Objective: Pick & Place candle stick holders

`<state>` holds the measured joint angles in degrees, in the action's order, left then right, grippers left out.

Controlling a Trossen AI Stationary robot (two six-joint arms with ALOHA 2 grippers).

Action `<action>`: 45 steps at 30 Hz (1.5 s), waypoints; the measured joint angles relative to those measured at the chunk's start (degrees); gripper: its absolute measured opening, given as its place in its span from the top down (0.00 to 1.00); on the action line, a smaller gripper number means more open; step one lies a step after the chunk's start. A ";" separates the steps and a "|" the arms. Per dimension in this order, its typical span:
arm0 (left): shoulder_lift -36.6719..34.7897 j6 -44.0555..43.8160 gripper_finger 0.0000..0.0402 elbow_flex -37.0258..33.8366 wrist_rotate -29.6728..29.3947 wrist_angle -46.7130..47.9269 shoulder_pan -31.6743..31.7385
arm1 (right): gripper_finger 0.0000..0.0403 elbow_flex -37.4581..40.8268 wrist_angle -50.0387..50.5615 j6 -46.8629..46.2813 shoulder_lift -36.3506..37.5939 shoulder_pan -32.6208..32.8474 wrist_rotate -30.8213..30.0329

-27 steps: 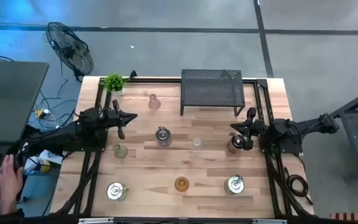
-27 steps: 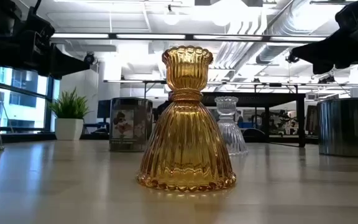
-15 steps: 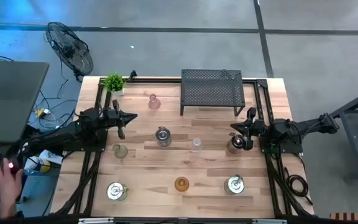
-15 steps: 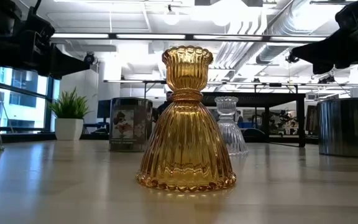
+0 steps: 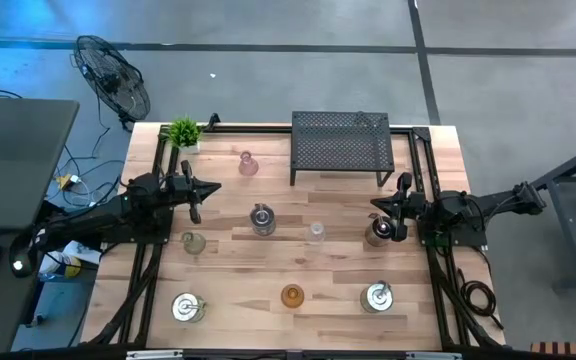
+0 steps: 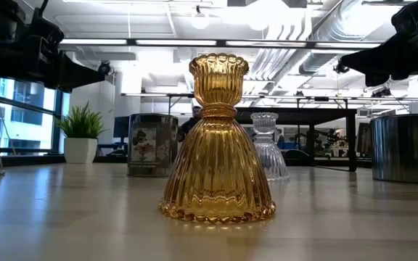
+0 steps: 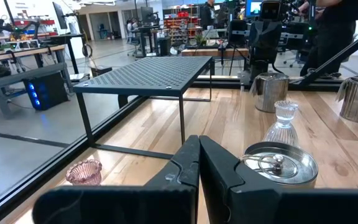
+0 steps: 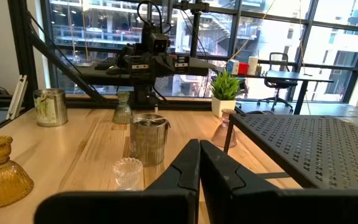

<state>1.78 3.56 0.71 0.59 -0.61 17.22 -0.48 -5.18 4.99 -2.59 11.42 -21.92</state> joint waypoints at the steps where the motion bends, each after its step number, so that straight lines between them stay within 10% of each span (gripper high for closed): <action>1: 0.01 0.01 1.00 0.00 0.01 0.00 0.00 | 1.00 0.01 -0.01 0.00 -0.01 -0.01 -0.01; 26: 0.02 0.01 1.00 0.00 0.01 -0.03 0.00 | 1.00 0.00 -0.25 0.24 -0.01 -0.01 -0.07; 39: 0.04 -6.74 1.00 1.09 5.72 -0.01 0.01 | 1.00 -0.10 -21.59 -0.05 -0.07 -1.06 -0.04; 45: 1.26 -10.71 1.00 1.16 5.06 0.29 0.01 | 1.00 -5.96 -14.34 -5.25 -9.48 -1.42 -3.84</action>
<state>3.04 -7.15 1.87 5.65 -0.32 17.23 -6.44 -19.52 -0.26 -12.07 10.00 -25.76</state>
